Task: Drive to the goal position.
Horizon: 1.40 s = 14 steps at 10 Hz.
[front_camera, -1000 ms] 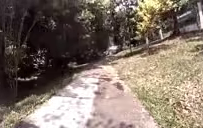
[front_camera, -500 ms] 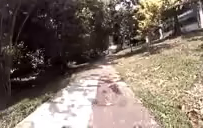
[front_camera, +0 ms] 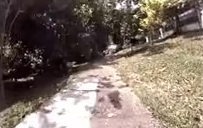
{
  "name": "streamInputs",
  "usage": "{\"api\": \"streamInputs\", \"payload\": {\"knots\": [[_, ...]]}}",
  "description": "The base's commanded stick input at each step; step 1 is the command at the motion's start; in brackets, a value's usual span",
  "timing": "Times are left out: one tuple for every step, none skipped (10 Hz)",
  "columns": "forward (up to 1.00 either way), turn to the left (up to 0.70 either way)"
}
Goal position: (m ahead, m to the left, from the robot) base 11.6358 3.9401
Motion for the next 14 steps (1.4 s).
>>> {"api": "streamInputs", "payload": {"knots": [[0.45, 0.00], [0.45, 0.00], [0.45, 0.00], [0.45, 0.00], [0.45, 0.00], [0.45, 0.00], [0.45, 0.00], [0.45, 0.00], [0.45, 0.00], [0.45, 0.00], [0.45, 0.00], [0.45, 0.00], [0.45, 0.00], [0.45, 0.00]]}}
